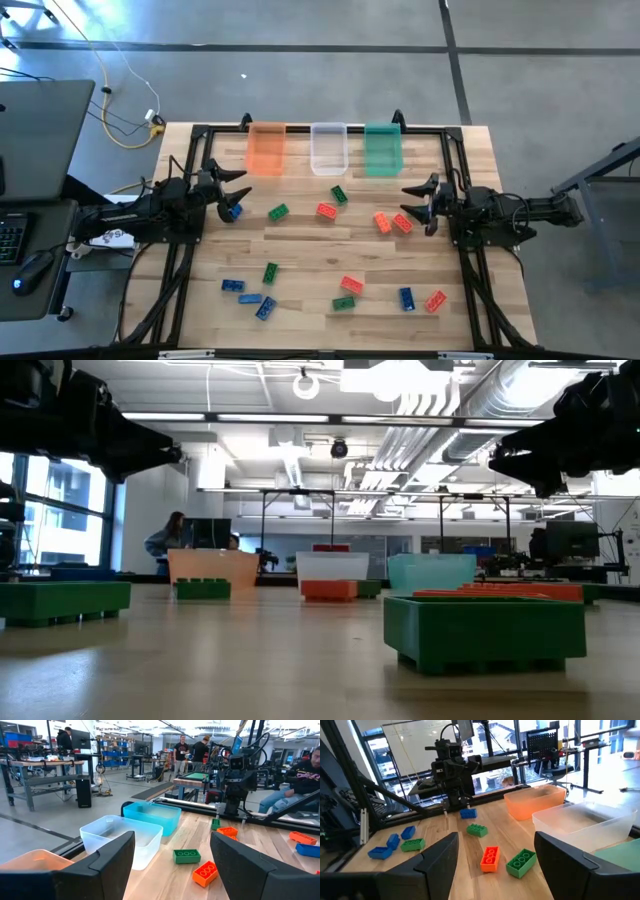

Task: Sort & place blocks by color
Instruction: Put the orange game piece into the green bin

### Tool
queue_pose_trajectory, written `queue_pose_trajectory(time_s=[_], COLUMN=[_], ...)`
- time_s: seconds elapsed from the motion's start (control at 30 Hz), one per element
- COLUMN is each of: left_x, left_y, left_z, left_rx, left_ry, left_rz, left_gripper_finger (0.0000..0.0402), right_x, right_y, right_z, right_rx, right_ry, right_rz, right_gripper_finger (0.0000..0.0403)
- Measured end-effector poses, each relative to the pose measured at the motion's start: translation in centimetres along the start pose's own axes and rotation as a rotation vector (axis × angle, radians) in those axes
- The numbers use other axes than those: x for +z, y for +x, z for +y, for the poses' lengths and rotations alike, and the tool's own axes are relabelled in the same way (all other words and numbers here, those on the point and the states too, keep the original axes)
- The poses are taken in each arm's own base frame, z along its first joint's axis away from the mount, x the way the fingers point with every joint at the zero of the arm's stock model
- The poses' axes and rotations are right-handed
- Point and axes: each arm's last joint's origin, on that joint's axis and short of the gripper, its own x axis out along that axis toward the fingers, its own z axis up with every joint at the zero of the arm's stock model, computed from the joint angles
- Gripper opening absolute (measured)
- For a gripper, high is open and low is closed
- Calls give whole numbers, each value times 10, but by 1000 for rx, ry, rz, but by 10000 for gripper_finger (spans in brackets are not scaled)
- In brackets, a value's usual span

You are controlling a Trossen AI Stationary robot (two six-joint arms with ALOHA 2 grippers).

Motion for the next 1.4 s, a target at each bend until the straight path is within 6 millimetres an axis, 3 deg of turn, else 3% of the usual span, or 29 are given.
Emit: queue_pose_trajectory(time_s=[0.5,0.7,1.03,1.4], left_x=[0,0,0,0], left_y=[0,0,0,0], left_z=[0,0,0,0], left_rx=[0,0,0,0], left_ry=[0,0,0,0], left_rz=[-1,-1,-1,-1], left_gripper_finger=[250,250,250,250], right_x=[1,13,61,109], right_y=[0,-1,-6,19], right_z=[0,2,8,21], right_rx=[1,6,-63,-203], right_ry=[106,131,157,202], right_rz=[-9,-134,-142,183], right_gripper_finger=[250,250,250,250])
